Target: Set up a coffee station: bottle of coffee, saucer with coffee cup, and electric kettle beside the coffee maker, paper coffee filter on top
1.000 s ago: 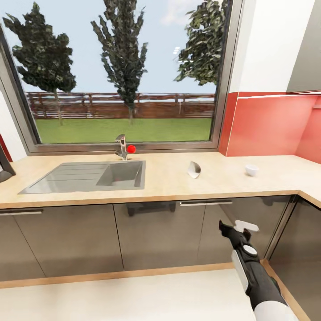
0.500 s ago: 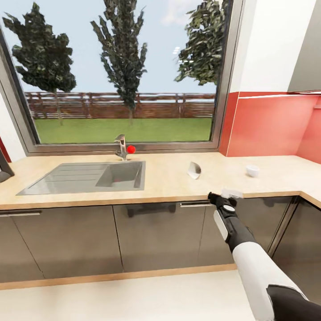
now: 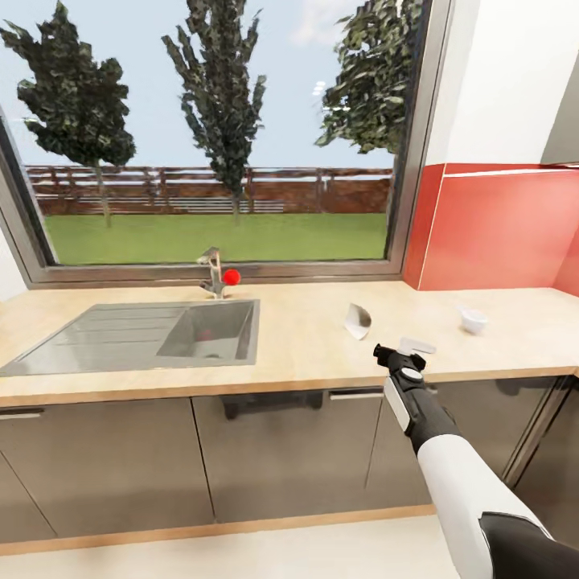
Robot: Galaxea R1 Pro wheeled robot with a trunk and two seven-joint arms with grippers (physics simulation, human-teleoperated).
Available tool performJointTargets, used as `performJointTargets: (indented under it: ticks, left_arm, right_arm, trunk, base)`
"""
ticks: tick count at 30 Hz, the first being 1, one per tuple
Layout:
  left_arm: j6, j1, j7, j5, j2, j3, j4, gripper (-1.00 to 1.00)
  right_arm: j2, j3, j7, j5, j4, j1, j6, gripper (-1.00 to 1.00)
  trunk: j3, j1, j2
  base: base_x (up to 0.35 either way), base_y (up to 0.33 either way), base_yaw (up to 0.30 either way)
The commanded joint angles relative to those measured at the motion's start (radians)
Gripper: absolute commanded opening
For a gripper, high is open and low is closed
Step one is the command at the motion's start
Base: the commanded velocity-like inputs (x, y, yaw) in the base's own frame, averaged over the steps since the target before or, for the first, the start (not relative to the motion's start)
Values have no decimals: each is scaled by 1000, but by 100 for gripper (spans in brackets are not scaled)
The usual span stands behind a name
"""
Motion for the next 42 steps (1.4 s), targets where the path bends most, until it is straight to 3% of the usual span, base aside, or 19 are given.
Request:
performJointTargets:
  ticks: [1,19,42]
  left_arm:
    - [6,0,2,1,0,0,-1,100]
    - [6,0,2,1,0,0,17,100]
    - [6,0,2,1,-1,0,44,100]
  right_arm:
    - [1,-2,-2,-5,0,0,4,100]
    - [0,-3,-6,-1,13,0,3,100]
    - [-5,-4,-9,0,79,0,2,100]
  trunk:
    - [-1,1,0]
    - [-1,1,0]
    - [-1,1,0]
  base:
    - [333,0,0]
    - [325,31,0]
    - [38,0,0]
